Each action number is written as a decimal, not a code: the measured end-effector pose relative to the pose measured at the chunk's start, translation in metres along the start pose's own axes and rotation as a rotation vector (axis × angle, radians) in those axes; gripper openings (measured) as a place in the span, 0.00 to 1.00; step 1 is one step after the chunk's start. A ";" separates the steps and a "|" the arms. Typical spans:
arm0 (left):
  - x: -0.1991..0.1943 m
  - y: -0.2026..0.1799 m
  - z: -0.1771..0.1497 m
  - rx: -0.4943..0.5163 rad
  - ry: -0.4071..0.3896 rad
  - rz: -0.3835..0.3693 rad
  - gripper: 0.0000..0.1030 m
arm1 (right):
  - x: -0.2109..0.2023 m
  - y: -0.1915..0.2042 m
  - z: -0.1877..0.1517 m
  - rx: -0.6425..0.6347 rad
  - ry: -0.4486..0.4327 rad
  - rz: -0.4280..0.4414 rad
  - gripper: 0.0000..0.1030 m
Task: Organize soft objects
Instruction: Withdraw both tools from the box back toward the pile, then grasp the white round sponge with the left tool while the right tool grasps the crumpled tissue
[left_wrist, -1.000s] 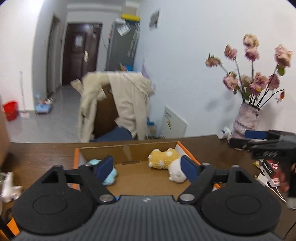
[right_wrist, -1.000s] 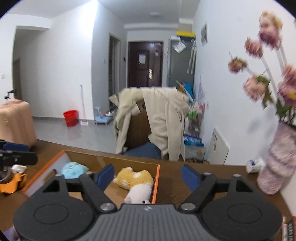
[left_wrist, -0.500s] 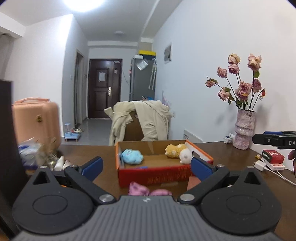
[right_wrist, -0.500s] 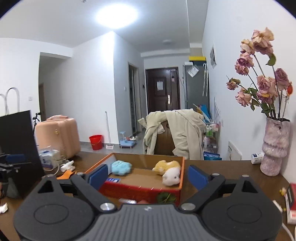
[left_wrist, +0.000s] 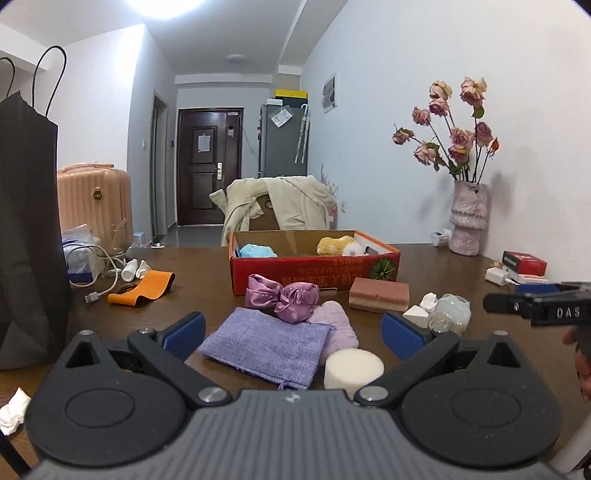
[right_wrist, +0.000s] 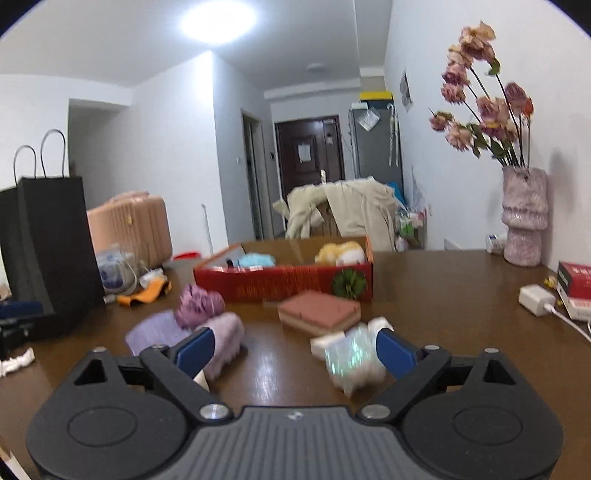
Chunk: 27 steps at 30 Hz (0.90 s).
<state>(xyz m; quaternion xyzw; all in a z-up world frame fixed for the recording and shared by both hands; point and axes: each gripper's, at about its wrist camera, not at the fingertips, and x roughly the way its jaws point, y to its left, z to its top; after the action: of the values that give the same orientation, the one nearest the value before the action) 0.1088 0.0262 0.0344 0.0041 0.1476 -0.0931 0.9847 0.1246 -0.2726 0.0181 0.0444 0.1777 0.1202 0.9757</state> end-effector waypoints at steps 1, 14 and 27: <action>0.001 -0.002 0.000 -0.005 0.003 -0.003 1.00 | -0.001 0.001 -0.003 0.003 0.001 -0.009 0.91; 0.051 -0.037 -0.008 0.054 0.115 -0.065 1.00 | 0.032 -0.039 -0.001 0.086 0.041 -0.039 0.76; 0.113 -0.059 -0.022 0.070 0.263 -0.129 0.94 | 0.093 -0.078 0.008 0.157 0.086 0.011 0.52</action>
<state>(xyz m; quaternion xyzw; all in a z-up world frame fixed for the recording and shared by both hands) 0.1979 -0.0514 -0.0188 0.0413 0.2721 -0.1599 0.9480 0.2285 -0.3256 -0.0161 0.1167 0.2279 0.1129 0.9600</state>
